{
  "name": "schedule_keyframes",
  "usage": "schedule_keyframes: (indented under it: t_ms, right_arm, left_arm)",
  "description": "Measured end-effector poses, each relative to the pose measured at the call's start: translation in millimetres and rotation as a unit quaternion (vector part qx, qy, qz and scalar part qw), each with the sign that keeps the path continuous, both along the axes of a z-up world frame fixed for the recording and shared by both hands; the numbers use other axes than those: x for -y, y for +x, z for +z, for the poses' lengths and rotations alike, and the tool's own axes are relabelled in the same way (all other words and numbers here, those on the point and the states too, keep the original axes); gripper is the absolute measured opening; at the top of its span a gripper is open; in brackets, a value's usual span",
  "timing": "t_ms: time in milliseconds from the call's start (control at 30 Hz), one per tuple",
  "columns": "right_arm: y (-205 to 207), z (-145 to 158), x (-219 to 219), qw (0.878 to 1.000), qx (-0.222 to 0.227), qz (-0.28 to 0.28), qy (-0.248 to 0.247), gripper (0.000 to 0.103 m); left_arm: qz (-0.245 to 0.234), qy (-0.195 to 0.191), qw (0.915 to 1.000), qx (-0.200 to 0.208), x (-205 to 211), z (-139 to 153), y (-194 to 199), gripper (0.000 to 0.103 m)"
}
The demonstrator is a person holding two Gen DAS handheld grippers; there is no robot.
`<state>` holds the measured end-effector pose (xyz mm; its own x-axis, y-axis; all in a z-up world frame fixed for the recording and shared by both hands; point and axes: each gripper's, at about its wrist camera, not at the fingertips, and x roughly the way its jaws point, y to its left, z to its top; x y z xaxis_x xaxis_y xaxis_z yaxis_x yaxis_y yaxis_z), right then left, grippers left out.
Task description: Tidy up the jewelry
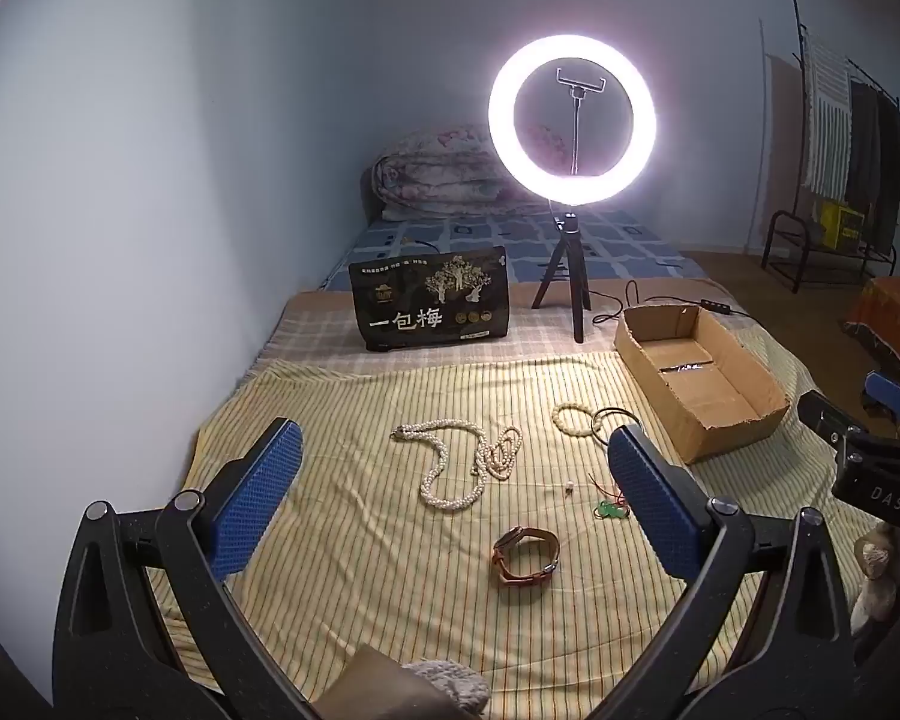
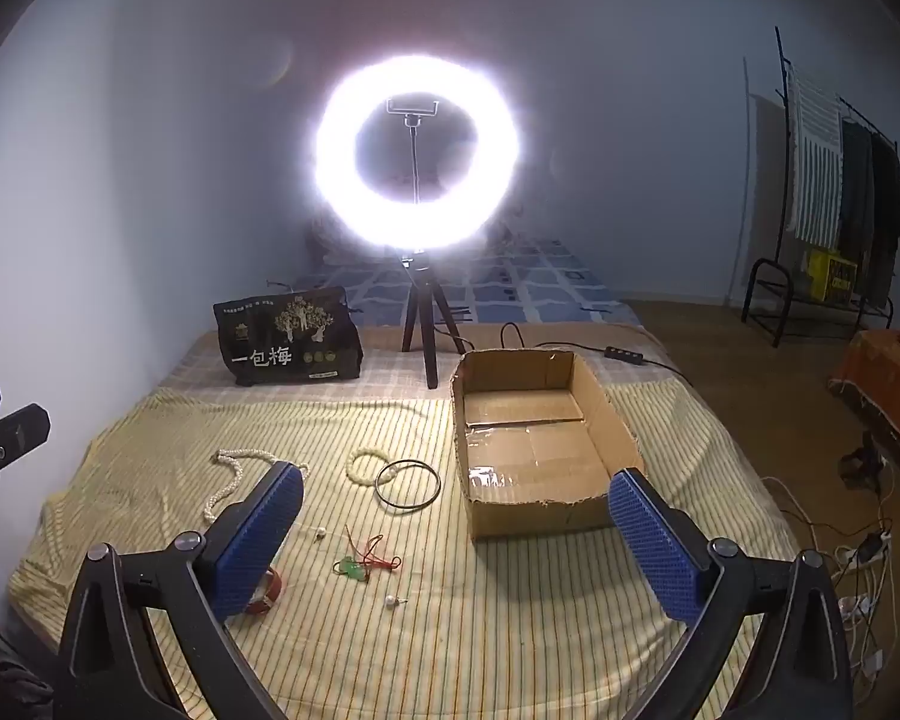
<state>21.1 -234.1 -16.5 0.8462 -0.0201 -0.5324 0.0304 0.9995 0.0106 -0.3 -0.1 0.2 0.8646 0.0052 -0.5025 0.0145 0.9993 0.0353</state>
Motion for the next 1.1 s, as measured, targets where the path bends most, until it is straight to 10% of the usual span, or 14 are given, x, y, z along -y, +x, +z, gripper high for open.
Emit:
schedule_keyframes:
  t_ms: [1100]
  right_arm:
    - [-1,-3,10,1.000,-0.008,-0.003,0.012,0.103]
  left_arm:
    - [0.002,0.002,1.0000,0.005,1,10,-2,0.103]
